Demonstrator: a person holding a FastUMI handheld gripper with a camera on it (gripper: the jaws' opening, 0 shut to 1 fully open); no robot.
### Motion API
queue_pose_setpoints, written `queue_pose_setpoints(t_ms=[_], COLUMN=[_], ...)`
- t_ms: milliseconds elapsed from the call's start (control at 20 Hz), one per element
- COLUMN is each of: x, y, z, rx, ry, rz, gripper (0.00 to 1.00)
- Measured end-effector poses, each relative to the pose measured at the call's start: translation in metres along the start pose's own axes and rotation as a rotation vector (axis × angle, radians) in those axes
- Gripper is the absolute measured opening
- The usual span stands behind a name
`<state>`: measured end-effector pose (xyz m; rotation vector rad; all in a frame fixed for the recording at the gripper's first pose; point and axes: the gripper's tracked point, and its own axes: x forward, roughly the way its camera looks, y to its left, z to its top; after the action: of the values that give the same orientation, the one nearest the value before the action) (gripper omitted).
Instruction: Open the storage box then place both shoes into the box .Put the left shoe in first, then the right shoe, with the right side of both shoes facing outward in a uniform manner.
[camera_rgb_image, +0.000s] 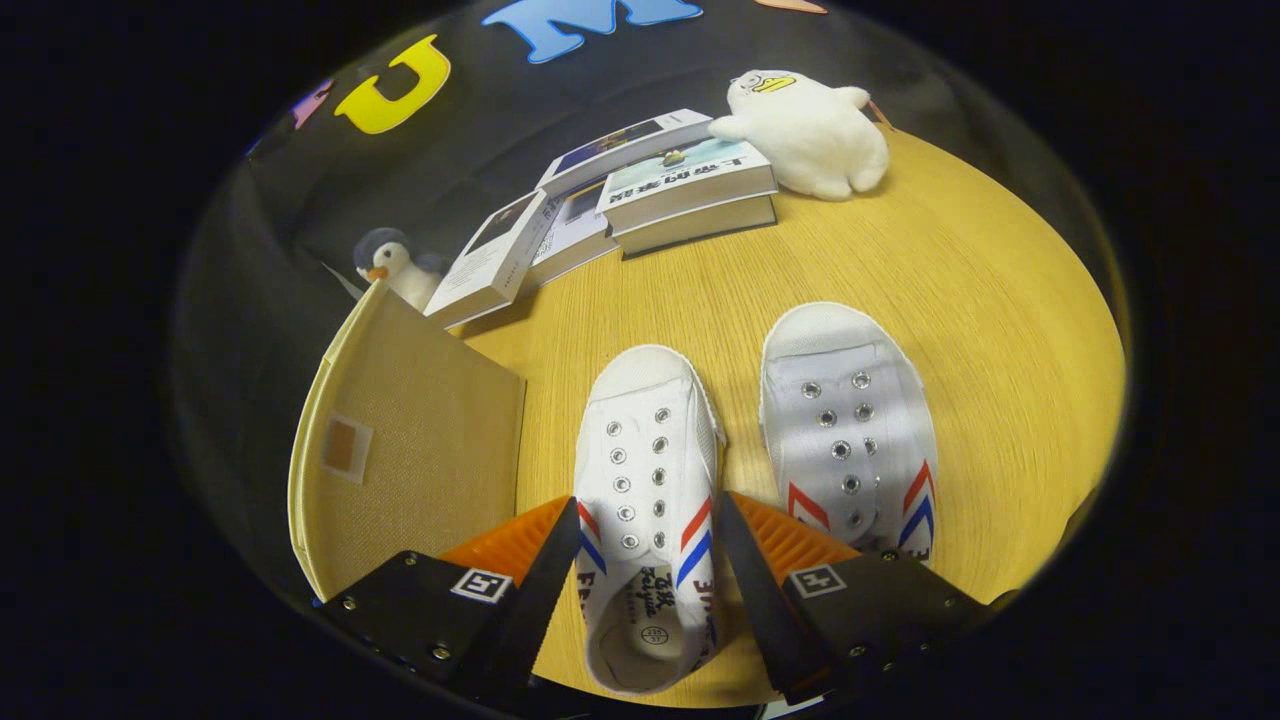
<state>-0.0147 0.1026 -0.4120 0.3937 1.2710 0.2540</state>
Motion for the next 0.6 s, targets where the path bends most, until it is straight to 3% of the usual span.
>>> queue_pose_setpoints(t_ms=[50,200,300,400,450,550,600], x=[0.004,0.006,0.006,0.007,0.008,0.006,0.009], y=[-0.003,-0.006,-0.011,-0.010,-0.015,-0.020,-0.018], z=[-0.002,-0.006,-0.005,-0.006,-0.007,-0.006,-0.008], rx=[-0.003,0.034,0.059,0.074,0.063,0.113,0.125], ry=[0.005,0.023,0.024,0.029,0.033,0.027,0.032], rz=[-0.017,-0.014,-0.020,-0.002,-0.025,-0.028,-0.022], gripper=[0.84,0.62,0.62,0.50,0.50,0.21,0.21])
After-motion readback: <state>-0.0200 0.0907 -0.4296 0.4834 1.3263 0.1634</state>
